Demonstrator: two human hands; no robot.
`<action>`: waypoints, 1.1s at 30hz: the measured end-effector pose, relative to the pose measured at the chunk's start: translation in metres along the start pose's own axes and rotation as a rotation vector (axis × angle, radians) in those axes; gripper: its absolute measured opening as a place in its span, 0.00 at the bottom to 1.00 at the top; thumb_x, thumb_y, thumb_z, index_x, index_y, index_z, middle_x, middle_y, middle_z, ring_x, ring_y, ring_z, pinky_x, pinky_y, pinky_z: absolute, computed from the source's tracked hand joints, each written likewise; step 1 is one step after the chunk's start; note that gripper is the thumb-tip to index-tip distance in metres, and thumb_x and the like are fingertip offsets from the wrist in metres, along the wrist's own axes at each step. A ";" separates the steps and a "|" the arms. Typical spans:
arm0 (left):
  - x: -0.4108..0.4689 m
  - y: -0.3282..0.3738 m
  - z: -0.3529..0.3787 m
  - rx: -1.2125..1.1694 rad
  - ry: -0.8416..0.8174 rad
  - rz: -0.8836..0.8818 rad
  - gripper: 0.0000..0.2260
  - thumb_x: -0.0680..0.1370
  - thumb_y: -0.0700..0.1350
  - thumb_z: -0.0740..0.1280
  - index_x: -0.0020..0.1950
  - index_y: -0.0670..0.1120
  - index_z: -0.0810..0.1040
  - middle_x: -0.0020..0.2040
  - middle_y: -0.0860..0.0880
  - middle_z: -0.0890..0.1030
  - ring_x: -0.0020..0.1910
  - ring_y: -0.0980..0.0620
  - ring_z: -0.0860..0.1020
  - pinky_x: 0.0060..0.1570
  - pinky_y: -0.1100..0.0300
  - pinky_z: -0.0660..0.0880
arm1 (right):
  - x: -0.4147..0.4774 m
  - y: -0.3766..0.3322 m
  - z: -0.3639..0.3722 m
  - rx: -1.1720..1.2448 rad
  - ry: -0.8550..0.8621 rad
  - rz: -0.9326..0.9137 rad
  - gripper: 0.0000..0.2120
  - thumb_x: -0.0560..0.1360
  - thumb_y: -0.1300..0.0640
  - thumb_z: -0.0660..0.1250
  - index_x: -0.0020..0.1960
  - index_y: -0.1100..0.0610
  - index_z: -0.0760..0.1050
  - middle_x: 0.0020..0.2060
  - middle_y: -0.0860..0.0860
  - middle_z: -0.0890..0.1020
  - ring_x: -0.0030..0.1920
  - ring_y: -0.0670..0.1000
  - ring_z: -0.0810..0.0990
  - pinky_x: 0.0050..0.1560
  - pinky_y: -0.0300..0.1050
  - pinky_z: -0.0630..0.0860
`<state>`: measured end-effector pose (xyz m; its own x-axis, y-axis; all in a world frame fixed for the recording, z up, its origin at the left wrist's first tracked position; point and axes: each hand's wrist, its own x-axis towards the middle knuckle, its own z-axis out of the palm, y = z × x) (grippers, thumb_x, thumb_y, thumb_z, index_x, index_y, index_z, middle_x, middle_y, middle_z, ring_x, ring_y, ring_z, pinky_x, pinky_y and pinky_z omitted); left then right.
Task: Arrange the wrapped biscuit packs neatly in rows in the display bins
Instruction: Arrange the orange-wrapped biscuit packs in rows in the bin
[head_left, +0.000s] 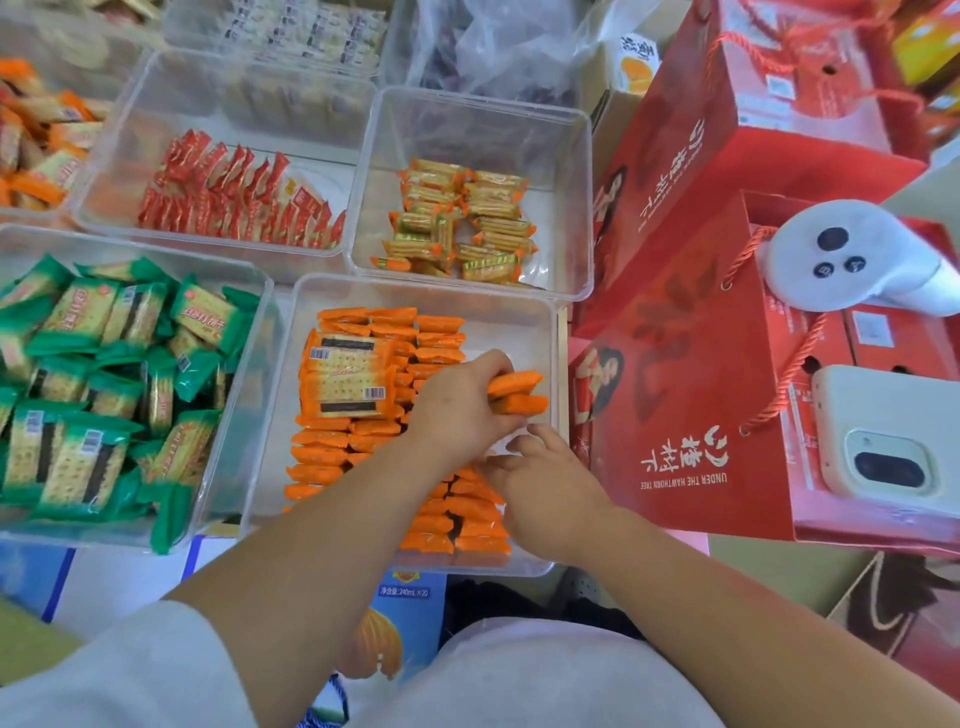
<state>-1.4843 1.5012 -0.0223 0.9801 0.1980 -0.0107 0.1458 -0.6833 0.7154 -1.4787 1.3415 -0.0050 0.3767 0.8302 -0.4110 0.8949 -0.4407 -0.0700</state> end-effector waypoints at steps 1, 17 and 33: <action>0.000 -0.002 0.000 -0.017 -0.006 0.000 0.19 0.67 0.55 0.79 0.52 0.51 0.77 0.41 0.51 0.82 0.38 0.48 0.78 0.34 0.57 0.71 | 0.000 0.000 0.000 0.000 0.003 0.001 0.27 0.75 0.57 0.59 0.74 0.54 0.68 0.62 0.47 0.80 0.63 0.56 0.70 0.75 0.51 0.47; -0.009 -0.027 -0.012 0.591 -0.546 0.204 0.20 0.77 0.54 0.66 0.69 0.53 0.75 0.67 0.48 0.77 0.77 0.48 0.58 0.72 0.30 0.49 | -0.005 0.004 -0.007 0.295 0.374 0.087 0.03 0.71 0.62 0.70 0.44 0.60 0.82 0.39 0.54 0.81 0.45 0.60 0.79 0.54 0.56 0.76; -0.058 -0.042 -0.056 0.301 0.240 0.235 0.15 0.74 0.43 0.71 0.60 0.43 0.81 0.59 0.43 0.80 0.61 0.41 0.76 0.63 0.43 0.70 | 0.032 0.001 -0.024 0.018 0.005 0.309 0.20 0.83 0.51 0.52 0.66 0.58 0.75 0.64 0.54 0.79 0.81 0.58 0.52 0.79 0.60 0.37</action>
<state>-1.5549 1.5575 -0.0125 0.9376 0.1463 0.3155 -0.0094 -0.8962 0.4436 -1.4600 1.3760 0.0037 0.6316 0.6575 -0.4109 0.7333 -0.6787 0.0413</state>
